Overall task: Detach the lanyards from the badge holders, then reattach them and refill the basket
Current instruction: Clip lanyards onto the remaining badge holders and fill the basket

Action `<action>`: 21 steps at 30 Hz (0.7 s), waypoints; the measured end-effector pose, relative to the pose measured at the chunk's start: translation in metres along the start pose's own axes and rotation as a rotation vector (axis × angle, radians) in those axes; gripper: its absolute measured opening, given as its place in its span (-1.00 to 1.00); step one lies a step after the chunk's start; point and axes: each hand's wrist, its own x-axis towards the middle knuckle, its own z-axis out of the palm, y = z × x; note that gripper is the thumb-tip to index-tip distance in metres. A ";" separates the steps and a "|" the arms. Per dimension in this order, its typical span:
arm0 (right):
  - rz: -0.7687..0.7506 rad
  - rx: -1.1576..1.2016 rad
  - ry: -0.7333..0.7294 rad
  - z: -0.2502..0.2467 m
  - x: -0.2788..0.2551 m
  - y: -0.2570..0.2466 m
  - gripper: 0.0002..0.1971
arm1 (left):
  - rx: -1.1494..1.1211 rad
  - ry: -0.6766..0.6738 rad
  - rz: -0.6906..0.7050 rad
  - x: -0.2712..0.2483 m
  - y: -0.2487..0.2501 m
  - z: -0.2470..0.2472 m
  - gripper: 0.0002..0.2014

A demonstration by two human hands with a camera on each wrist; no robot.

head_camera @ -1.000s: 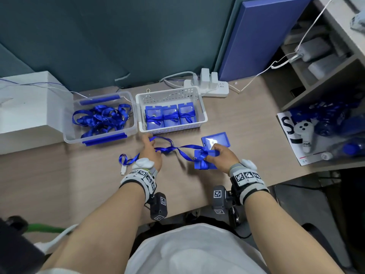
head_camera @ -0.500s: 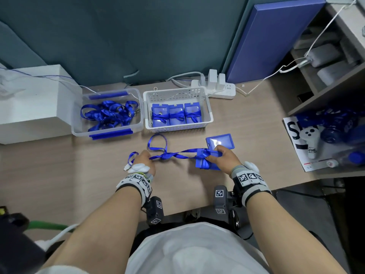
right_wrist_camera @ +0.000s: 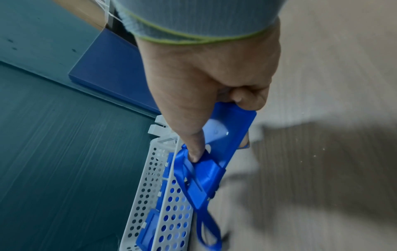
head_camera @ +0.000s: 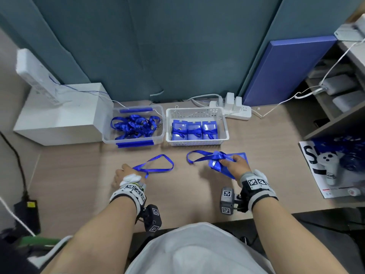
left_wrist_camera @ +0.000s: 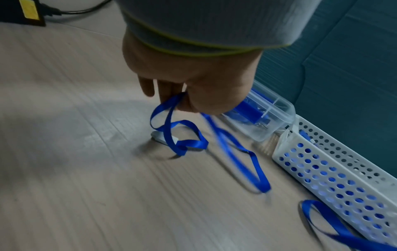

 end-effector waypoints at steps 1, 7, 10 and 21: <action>-0.014 -0.024 -0.023 0.001 -0.001 -0.003 -0.69 | 0.041 0.011 0.041 -0.008 0.004 -0.005 -0.49; -0.137 -0.177 -0.131 0.016 -0.019 -0.034 -0.66 | -0.160 -0.267 0.535 -0.033 0.045 -0.009 -0.29; -0.195 -0.302 -0.161 0.028 -0.025 -0.042 -0.65 | -0.394 -0.475 0.785 -0.050 0.069 -0.011 -0.21; -0.382 -0.472 -0.271 0.041 -0.054 -0.061 -0.60 | -0.453 -0.524 0.899 -0.062 0.092 -0.023 -0.90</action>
